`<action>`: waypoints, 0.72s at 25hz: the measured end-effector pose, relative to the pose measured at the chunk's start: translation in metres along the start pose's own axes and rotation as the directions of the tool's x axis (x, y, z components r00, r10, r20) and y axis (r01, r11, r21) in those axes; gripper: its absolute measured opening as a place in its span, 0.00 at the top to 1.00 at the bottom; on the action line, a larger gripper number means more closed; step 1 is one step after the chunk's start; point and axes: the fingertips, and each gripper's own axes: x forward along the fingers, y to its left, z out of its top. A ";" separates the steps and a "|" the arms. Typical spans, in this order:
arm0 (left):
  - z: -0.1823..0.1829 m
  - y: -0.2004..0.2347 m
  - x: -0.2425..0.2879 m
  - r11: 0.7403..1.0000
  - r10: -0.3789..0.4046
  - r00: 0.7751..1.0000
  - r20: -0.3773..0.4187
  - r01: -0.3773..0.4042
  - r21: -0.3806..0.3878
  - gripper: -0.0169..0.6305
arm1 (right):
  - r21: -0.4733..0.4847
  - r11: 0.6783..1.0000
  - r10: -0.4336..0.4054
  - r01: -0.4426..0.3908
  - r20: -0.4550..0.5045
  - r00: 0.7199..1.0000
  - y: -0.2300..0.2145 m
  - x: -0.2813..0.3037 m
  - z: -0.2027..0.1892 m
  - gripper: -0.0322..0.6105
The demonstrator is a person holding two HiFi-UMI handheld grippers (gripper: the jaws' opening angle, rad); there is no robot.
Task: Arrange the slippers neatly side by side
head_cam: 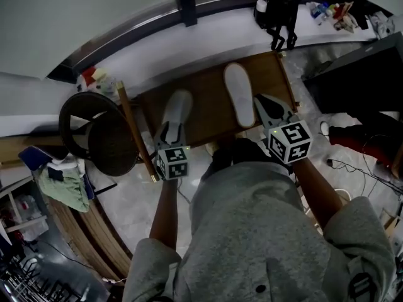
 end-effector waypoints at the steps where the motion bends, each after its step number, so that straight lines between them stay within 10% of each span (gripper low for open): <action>1: -0.004 -0.001 0.004 1.000 -0.005 1.000 -0.011 0.005 0.009 0.71 | -0.001 1.000 -0.003 0.003 -0.004 1.000 0.001 -0.001 -0.001 0.89; 8: -0.029 -0.005 0.037 0.990 -0.008 0.997 -0.080 0.019 0.139 0.69 | -0.006 0.999 -0.036 0.036 -0.022 0.999 0.001 -0.008 -0.011 0.89; 18: -0.043 0.002 0.061 0.990 -0.010 0.991 -0.132 0.028 0.137 0.70 | 0.004 0.999 -0.051 0.051 -0.056 0.997 0.004 -0.012 -0.024 0.89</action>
